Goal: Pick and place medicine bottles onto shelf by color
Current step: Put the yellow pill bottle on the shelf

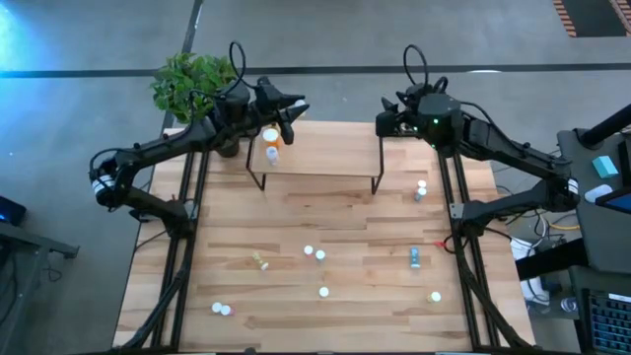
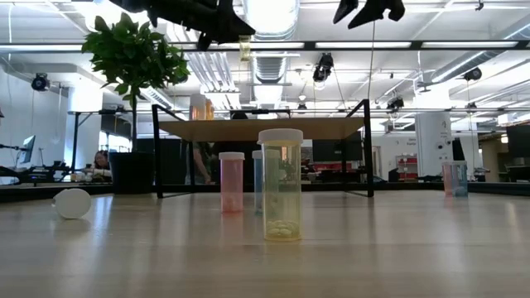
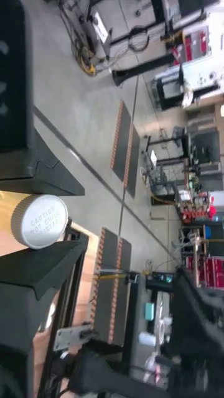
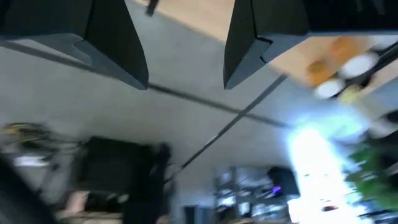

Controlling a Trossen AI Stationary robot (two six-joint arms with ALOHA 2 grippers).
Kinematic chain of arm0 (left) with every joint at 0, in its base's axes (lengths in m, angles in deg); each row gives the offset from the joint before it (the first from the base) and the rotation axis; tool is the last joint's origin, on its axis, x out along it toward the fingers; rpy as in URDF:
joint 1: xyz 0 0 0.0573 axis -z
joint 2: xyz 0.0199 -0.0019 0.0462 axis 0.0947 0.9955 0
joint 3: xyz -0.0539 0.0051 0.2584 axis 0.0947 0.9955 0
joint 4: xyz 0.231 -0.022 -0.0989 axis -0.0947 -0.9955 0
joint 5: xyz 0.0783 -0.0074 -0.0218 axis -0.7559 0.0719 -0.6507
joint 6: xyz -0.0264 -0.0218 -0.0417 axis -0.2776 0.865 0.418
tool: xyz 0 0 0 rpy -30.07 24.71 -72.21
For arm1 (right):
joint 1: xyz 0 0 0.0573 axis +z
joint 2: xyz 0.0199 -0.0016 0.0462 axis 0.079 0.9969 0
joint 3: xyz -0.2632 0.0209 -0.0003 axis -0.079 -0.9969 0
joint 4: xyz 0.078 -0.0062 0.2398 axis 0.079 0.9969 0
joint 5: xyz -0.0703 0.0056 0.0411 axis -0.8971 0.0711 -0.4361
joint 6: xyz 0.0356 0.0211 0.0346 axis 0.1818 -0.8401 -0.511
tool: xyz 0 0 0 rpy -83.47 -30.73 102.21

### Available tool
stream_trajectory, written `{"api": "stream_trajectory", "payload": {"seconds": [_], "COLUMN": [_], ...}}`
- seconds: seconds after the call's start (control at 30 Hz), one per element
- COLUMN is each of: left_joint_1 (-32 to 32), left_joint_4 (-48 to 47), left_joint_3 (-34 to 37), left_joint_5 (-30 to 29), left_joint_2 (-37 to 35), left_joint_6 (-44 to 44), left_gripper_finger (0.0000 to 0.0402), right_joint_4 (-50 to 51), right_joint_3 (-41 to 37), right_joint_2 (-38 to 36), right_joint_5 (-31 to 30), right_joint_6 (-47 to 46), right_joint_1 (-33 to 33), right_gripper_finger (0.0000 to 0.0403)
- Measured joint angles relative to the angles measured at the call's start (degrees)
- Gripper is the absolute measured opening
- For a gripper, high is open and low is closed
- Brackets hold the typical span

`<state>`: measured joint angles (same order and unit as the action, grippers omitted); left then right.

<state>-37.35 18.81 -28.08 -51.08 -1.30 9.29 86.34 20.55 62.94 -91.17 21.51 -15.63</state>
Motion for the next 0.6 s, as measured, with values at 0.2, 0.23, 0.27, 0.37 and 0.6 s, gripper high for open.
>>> {"api": "stream_trajectory", "payload": {"seconds": [0.2,0.23,0.27,0.37,0.6], "left_joint_1": [0.2,0.2,0.2,0.1,0.2], "left_joint_4": [0.3,0.2,0.0,-0.9,-4.5], "left_joint_3": [-1.7,-1.7,-1.7,-1.4,-1.1], "left_joint_5": [-3.6,-5.5,-8.1,-13.1,-11.2], "left_joint_2": [3.4,4.5,5.6,7.9,12.0], "left_joint_6": [0.0,0.0,0.0,0.2,1.6], "left_gripper_finger": [0.0095,0.0095,0.0095,0.0095,0.0095], "right_joint_4": [13.4,16.0,18.1,20.8,24.8], "right_joint_3": [4.6,5.4,6.0,6.5,6.1], "right_joint_2": [-1.7,-1.9,-2.1,-2.8,-3.9], "right_joint_5": [3.4,3.3,3.2,3.2,4.8], "right_joint_6": [-3.3,-3.1,-2.9,-4.2,-4.1], "right_joint_1": [0.0,0.0,0.0,0.0,0.1], "right_gripper_finger": [0.0201,0.0201,0.0201,0.0201,0.0201]}}
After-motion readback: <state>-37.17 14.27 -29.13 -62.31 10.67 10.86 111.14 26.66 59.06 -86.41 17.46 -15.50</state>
